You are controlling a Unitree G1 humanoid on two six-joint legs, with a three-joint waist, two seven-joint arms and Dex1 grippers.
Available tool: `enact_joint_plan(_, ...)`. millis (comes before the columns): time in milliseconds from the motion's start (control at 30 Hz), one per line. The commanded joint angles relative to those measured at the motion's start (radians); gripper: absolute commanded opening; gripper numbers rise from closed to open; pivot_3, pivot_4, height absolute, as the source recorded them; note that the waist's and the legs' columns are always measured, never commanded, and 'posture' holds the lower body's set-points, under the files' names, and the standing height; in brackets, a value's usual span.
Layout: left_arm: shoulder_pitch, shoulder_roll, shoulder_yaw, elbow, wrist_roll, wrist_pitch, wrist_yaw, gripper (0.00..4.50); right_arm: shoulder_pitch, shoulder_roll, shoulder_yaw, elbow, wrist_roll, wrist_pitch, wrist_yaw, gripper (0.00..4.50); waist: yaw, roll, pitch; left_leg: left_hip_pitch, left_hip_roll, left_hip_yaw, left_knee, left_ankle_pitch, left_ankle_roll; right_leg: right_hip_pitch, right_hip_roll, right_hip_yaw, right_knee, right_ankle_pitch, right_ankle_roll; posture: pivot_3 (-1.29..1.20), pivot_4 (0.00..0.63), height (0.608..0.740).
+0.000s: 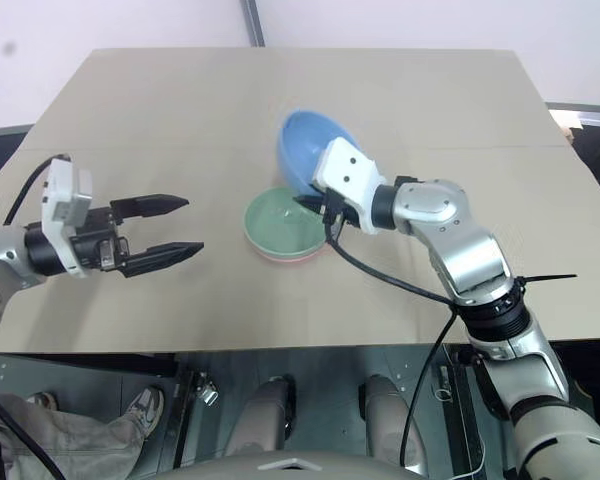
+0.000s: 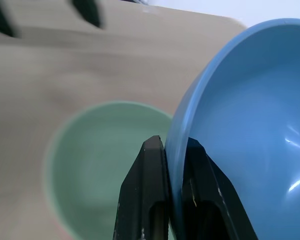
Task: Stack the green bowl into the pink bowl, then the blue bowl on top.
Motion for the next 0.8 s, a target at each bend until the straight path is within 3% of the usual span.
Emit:
enact_joint_plan(33,-0.007,-0.002,0.010,0.001,0.010,-0.030,0.002,4.50,0.003,-0.031,0.016,-0.075,0.028,-0.010,0.037,0.09,0.000,0.000,0.000,0.000,0.000,0.000,0.000,0.000,0.000,0.000,0.000,0.000,0.000,0.000,0.000,0.00,0.150,0.740)
enact_joint_plan(200,-0.034,0.003,-0.011,0.025,-0.001,-0.005,-0.006,4.50,-0.021,-0.033,0.075,-0.041,0.022,-0.032,0.067,0.09,-0.002,0.000,0.000,0.001,0.000,0.000,0.000,0.000,0.000,0.000,0.001,0.000,0.001,0.000,0.000,0.00,0.150,0.740)
enact_joint_plan(233,-0.038,0.004,-0.012,0.026,-0.006,0.001,-0.007,4.50,-0.027,-0.033,0.087,-0.020,0.008,-0.050,0.068,0.92,-0.003,0.000,0.000,0.002,0.000,0.000,0.000,0.000,0.000,0.000,0.001,0.000,0.001,0.000,0.000,0.00,0.150,0.740)
enact_joint_plan(367,-0.037,-0.002,0.004,0.034,-0.005,-0.026,-0.021,4.50,-0.038,-0.030,0.082,0.001,-0.013,-0.071,0.050,2.69,-0.006,0.000,0.000,0.001,0.000,0.000,0.000,0.000,0.000,0.000,0.000,0.000,0.001,0.000,0.000,0.00,0.150,0.740)
enact_joint_plan(400,-0.036,-0.007,0.008,0.042,0.005,-0.047,-0.025,4.50,-0.038,-0.032,0.074,-0.003,-0.015,-0.071,0.046,2.93,-0.005,0.000,0.000,0.001,0.000,0.000,0.000,0.000,0.000,0.000,0.000,0.000,0.001,0.000,0.000,0.00,0.150,0.740)
enact_joint_plan(700,0.025,-0.064,0.052,0.015,0.027,-0.116,0.029,4.50,0.044,-0.114,-0.178,-0.208,0.156,0.092,-0.005,2.93,0.003,0.000,0.000,0.001,0.000,0.000,-0.001,0.000,0.000,0.000,0.000,0.000,0.000,0.000,0.000,0.00,0.150,0.740)
enact_joint_plan(800,0.071,-0.079,0.074,-0.038,0.010,-0.095,0.074,4.50,0.169,-0.220,-0.310,-0.307,0.215,0.191,-0.011,2.93,0.010,-0.001,0.000,0.001,0.000,0.000,-0.001,0.000,0.000,0.000,0.000,0.000,0.000,0.000,0.000,0.00,0.150,0.740)
